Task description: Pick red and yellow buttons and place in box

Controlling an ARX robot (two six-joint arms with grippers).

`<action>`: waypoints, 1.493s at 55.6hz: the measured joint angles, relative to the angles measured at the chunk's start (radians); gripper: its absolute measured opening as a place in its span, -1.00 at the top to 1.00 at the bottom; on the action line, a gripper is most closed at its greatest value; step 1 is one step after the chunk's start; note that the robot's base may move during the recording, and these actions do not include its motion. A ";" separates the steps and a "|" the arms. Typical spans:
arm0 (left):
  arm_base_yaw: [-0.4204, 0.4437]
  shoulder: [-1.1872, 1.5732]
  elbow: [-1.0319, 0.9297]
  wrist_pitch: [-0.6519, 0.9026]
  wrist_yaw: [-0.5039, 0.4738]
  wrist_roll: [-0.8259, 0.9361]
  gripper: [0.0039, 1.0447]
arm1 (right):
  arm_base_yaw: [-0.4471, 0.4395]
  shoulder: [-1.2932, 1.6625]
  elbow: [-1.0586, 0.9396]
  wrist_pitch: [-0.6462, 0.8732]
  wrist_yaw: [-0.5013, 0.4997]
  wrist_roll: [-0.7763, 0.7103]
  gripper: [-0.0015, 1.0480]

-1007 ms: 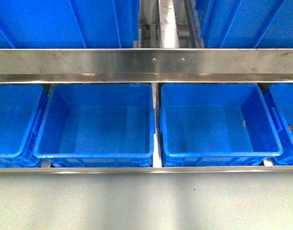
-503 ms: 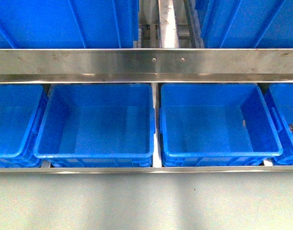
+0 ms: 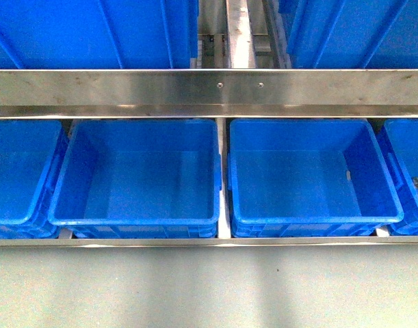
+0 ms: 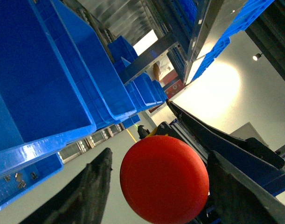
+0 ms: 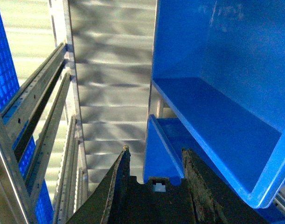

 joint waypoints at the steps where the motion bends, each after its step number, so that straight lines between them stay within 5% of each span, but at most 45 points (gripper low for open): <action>1: -0.001 0.000 0.000 0.000 -0.007 0.001 -0.26 | -0.003 -0.001 0.000 0.000 0.000 0.000 0.51; 11: -0.001 -0.026 -0.004 0.027 -0.083 0.011 -0.88 | -0.033 -0.002 -0.002 0.016 0.002 -0.019 0.51; 30: 0.034 -0.411 -0.175 -0.135 -0.149 0.269 -0.85 | -0.050 0.022 -0.030 0.064 0.092 -0.109 0.51; 39: 0.139 -0.702 -0.385 -0.290 -0.177 0.409 -0.85 | -0.044 0.039 -0.030 0.107 0.171 -0.206 0.51; 48: 0.294 -1.039 -0.595 -0.467 -0.189 0.442 -0.85 | 0.000 0.043 -0.030 0.116 0.241 -0.296 0.51; 62: 0.307 -1.487 -0.887 -0.764 -0.292 0.424 -0.84 | 0.087 0.049 -0.048 0.158 0.333 -0.458 0.51; 66: 0.221 -1.544 -0.936 -0.821 -0.615 0.559 -0.61 | 0.103 0.049 -0.051 0.163 0.363 -0.498 0.51; 70: 0.233 -1.600 -1.040 -0.814 -0.835 0.710 -0.38 | 0.121 0.048 -0.052 0.175 0.383 -0.532 0.51; 75: 0.304 -1.677 -1.173 -0.782 -0.868 0.818 -0.07 | 0.140 0.048 -0.055 0.185 0.402 -0.579 0.51; 83: 0.417 -1.784 -1.311 -0.759 -0.746 0.878 0.42 | 0.156 0.045 -0.060 0.185 0.428 -0.644 0.51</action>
